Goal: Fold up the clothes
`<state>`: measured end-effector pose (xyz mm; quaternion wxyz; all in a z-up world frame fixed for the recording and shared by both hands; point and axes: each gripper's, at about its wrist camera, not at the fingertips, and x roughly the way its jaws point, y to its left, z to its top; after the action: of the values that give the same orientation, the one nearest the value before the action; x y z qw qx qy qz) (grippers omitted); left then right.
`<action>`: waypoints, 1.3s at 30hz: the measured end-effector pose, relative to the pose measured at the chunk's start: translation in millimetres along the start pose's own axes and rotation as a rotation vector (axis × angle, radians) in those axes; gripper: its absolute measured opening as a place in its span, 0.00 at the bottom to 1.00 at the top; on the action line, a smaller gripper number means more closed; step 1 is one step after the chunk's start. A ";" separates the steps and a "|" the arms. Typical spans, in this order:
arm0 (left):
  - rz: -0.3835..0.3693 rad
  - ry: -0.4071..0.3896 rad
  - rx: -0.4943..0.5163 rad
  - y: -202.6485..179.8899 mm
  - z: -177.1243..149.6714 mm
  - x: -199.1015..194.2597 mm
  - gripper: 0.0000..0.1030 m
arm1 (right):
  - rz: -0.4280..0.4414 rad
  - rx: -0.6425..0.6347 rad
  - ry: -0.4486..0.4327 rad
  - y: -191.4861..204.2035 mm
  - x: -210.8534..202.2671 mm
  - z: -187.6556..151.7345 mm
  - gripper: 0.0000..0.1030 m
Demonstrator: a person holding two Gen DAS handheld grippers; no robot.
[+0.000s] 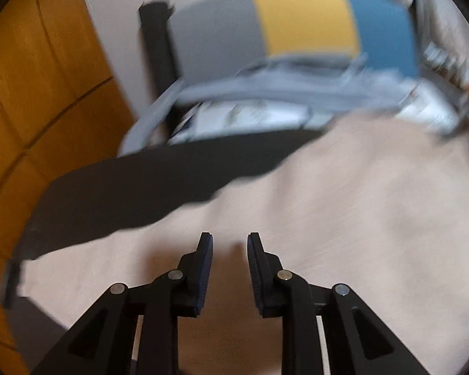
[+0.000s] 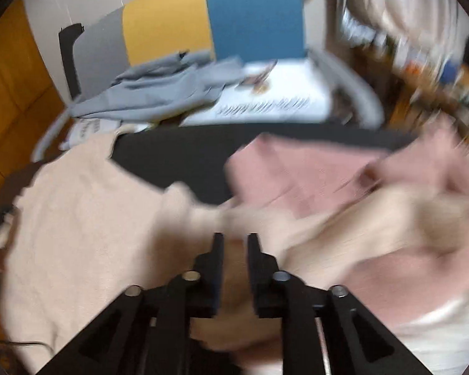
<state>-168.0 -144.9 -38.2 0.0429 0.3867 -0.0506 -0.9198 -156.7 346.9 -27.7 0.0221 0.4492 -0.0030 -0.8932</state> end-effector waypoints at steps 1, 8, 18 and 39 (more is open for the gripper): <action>-0.090 -0.024 0.004 -21.5 6.0 -11.7 0.22 | -0.064 -0.021 -0.015 -4.8 -8.2 4.4 0.32; -0.504 0.017 0.104 -196.4 2.3 -26.1 0.23 | -0.356 0.047 0.038 -75.6 -20.6 21.1 0.74; -0.570 0.150 0.034 -253.4 -29.1 10.3 0.23 | -0.335 0.086 0.107 -130.5 25.3 2.4 0.08; -0.551 0.145 0.081 -264.0 -28.5 12.3 0.31 | -0.551 0.317 0.131 -256.5 8.6 -27.6 0.12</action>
<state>-166.7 113.7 -100.2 -0.2204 0.4520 0.0229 -0.8641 -149.1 603.2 -57.4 -0.2904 0.4877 -0.0190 -0.8231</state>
